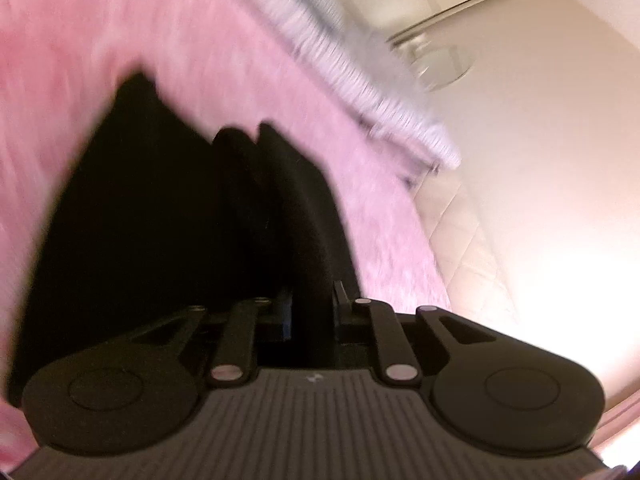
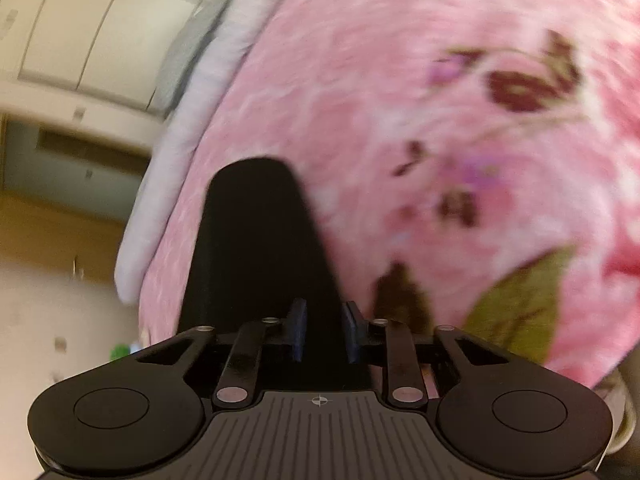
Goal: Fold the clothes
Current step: 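Fold the held black garment over onto itself with both grippers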
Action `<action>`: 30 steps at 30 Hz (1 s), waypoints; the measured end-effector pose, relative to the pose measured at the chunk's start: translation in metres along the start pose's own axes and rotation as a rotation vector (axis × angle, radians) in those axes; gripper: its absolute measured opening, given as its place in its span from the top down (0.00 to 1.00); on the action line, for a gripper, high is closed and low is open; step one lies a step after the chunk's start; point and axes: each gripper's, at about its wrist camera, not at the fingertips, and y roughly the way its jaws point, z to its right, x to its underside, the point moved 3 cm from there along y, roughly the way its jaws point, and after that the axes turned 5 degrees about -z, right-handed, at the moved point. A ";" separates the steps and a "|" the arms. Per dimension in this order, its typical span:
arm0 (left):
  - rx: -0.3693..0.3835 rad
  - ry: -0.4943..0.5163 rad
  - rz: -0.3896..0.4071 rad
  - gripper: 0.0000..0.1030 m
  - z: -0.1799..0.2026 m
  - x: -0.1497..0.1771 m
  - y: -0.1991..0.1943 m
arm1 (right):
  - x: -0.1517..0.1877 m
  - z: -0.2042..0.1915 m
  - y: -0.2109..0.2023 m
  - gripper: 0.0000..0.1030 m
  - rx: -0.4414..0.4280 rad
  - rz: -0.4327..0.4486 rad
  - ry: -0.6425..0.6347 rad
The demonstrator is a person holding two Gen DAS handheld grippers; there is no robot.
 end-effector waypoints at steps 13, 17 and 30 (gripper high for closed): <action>-0.096 -0.156 0.081 0.85 -0.095 0.012 -0.065 | 0.050 -0.076 0.044 0.77 -0.057 -0.125 -0.361; -0.030 -0.234 0.082 0.82 -0.108 0.013 -0.070 | 0.039 -0.067 0.028 0.77 -0.079 -0.084 -0.319; -0.139 -0.091 0.030 0.83 -0.098 0.015 -0.051 | 0.033 -0.050 0.013 0.77 0.042 -0.059 -0.421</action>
